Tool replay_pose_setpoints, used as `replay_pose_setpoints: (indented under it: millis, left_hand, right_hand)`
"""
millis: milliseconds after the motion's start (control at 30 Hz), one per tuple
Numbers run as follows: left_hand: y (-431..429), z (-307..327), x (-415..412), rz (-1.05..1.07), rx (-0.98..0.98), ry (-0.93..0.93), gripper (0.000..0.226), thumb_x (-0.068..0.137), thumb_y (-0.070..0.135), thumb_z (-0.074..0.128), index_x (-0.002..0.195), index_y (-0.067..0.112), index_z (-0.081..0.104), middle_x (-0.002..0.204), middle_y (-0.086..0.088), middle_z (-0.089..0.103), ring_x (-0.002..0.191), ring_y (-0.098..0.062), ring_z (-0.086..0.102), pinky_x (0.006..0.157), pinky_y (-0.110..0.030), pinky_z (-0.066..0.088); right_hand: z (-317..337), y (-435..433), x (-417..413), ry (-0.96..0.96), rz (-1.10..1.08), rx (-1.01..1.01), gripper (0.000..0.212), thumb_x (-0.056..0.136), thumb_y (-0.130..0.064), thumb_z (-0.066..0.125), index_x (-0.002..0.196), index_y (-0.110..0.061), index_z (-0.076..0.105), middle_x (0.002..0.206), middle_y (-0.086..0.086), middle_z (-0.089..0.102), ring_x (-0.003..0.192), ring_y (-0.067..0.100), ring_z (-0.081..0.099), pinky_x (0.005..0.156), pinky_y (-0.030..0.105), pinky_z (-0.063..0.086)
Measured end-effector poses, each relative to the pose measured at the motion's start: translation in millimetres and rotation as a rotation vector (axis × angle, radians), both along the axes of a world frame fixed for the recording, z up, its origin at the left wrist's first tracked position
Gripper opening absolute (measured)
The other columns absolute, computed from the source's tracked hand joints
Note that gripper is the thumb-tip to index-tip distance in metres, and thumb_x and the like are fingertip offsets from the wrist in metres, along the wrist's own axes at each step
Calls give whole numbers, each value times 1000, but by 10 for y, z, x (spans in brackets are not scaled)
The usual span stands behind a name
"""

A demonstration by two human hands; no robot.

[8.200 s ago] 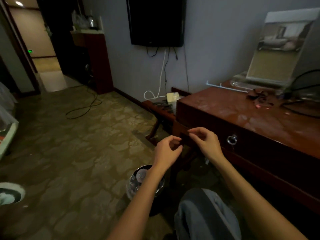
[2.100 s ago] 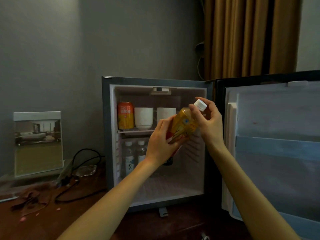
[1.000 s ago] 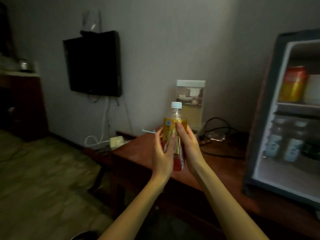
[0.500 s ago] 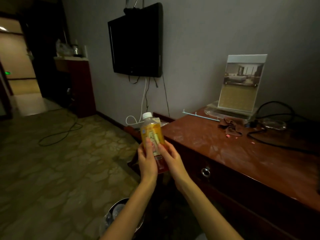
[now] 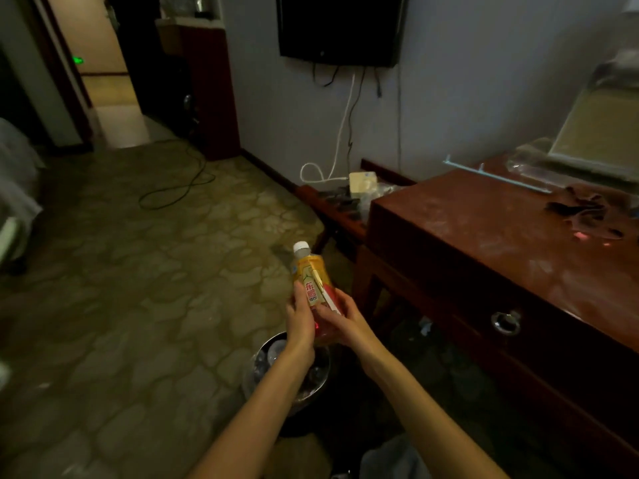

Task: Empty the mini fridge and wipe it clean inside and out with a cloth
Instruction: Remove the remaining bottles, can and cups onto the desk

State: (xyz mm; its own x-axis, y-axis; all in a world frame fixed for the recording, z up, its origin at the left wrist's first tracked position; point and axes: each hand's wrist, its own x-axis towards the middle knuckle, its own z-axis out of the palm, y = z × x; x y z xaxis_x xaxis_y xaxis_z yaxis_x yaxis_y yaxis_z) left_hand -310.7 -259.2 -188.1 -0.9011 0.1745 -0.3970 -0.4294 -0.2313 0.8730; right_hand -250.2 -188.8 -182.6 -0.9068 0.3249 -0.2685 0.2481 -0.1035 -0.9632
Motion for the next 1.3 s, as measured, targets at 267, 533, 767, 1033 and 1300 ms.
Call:
replay_pose_setpoints:
  millis: [267, 533, 767, 1033, 1300]
  left_hand:
    - [-286, -976, -368, -35, -113, -125, 44, 94, 30, 58, 134, 16, 45, 117, -13, 62, 94, -24, 63, 78, -39, 54]
    - [-272, -1665, -275, -127, -135, -272, 39, 102, 15, 41, 141, 20, 41, 140, -13, 48, 122, -31, 52, 68, -24, 52]
    - [-246, -2001, -218, -202, -170, -319, 45, 103, 23, 43, 147, 26, 34, 143, -10, 46, 127, -33, 47, 83, -31, 50]
    - [-241, -2225, -244, -111, -63, -390, 44, 103, 18, 40, 146, 24, 35, 139, -11, 52, 117, -28, 57, 76, -26, 55]
    - [-137, -2360, -408, 113, 104, -464, 42, 103, 28, 39, 141, 11, 42, 137, -19, 52, 125, -33, 51, 72, -27, 52]
  right_hand:
    - [-889, -91, -489, -243, 29, -105, 71, 85, -30, 70, 142, -23, 30, 125, 1, 53, 106, 20, 56, 95, 40, 48]
    - [-1708, 194, -910, -546, 226, 412, 88, 61, -70, 69, 134, -24, 51, 133, 12, 51, 115, 31, 56, 99, 47, 46]
    - [-1775, 386, -1099, -630, 309, 334, 52, 73, -31, 82, 117, -8, 65, 98, 8, 68, 93, 25, 65, 88, 36, 54]
    - [-1991, 225, -1200, -692, 225, 146, 43, 84, -33, 72, 111, -1, 62, 105, 16, 64, 78, 24, 61, 73, 32, 56]
    - [-2350, 153, -1288, -673, 132, 141, 39, 88, -17, 65, 126, -10, 58, 122, 19, 61, 109, 37, 59, 85, 49, 54]
